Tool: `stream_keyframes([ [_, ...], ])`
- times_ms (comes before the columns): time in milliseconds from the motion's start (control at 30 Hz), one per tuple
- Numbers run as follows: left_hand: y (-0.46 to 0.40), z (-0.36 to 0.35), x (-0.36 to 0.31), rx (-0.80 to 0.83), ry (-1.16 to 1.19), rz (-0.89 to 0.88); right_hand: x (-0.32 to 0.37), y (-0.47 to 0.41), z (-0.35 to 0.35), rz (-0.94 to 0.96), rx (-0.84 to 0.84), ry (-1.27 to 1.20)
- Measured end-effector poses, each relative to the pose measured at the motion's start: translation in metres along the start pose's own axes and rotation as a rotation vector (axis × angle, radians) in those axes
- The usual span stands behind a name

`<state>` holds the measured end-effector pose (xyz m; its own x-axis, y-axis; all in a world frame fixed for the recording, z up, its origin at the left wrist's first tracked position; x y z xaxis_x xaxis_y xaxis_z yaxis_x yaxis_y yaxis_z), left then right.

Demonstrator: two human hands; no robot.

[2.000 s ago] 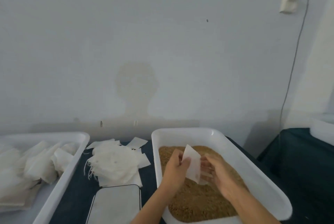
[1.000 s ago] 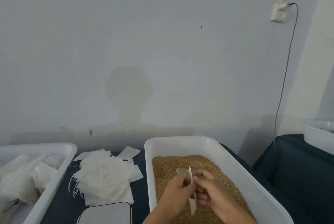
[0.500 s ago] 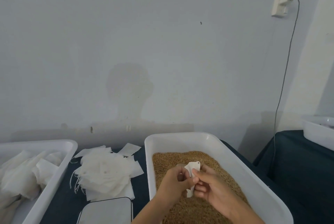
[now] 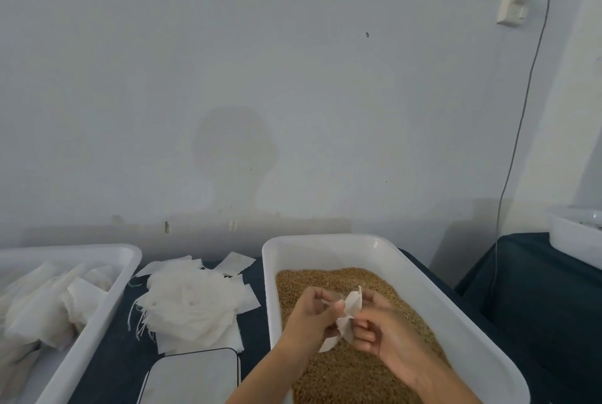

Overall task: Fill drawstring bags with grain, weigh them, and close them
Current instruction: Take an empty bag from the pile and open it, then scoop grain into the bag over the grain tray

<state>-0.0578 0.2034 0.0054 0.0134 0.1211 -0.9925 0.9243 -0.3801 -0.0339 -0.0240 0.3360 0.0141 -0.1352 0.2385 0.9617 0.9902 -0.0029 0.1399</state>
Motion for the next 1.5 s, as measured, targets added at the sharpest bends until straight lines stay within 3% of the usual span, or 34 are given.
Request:
stream_keyframes([
  [100,0.002,-0.003,-0.002,-0.087,-0.474,-0.302,-0.004,-0.001,0.009,0.038,-0.198,0.245],
  [233,0.010,-0.018,0.003,-0.043,-1.093,-0.656,-0.004,0.001,0.007,0.034,-0.256,0.363],
  [467,0.017,-0.018,-0.002,-0.090,-1.329,-0.789,-0.005,0.000,0.007,-0.003,-0.289,0.364],
  [533,0.023,-0.021,-0.007,-0.009,-1.278,-0.817,-0.003,0.001,0.008,-0.021,-0.318,0.322],
  [600,0.025,-0.025,-0.008,0.047,-1.387,-0.922,-0.002,0.003,0.008,-0.026,-0.305,0.281],
  [767,0.024,-0.026,-0.007,-0.004,-1.432,-0.894,-0.001,0.001,0.013,0.011,-0.318,0.252],
  [867,0.021,-0.024,-0.008,-0.073,-1.455,-0.764,-0.004,-0.001,0.013,0.016,-0.340,0.240],
  [1033,0.022,-0.013,-0.022,-0.347,-1.399,-0.592,-0.001,-0.004,0.014,0.057,-0.438,0.635],
  [1133,0.024,-0.008,-0.024,-0.403,-1.388,-0.535,0.000,-0.006,0.024,-0.029,-0.504,1.220],
  [1200,0.022,-0.009,-0.021,-0.400,-1.398,-0.492,0.001,-0.008,0.023,-0.167,-0.382,1.529],
  [1400,0.012,-0.001,-0.006,-0.417,-1.299,-0.324,0.002,-0.016,0.025,-0.203,-0.200,1.692],
  [1500,0.011,0.000,-0.005,-0.425,-1.263,-0.287,0.012,-0.019,0.031,-0.138,-0.239,1.673],
])
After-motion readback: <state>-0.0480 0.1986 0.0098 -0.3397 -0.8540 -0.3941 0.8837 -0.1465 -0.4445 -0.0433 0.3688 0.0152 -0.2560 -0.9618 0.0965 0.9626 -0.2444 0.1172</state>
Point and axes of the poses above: each hand's wrist, its own y-axis away from the middle knuckle, its own z-axis out of the back of the hand, x = y × z, the point moved 2 cm from there along -y, towards the middle knuckle
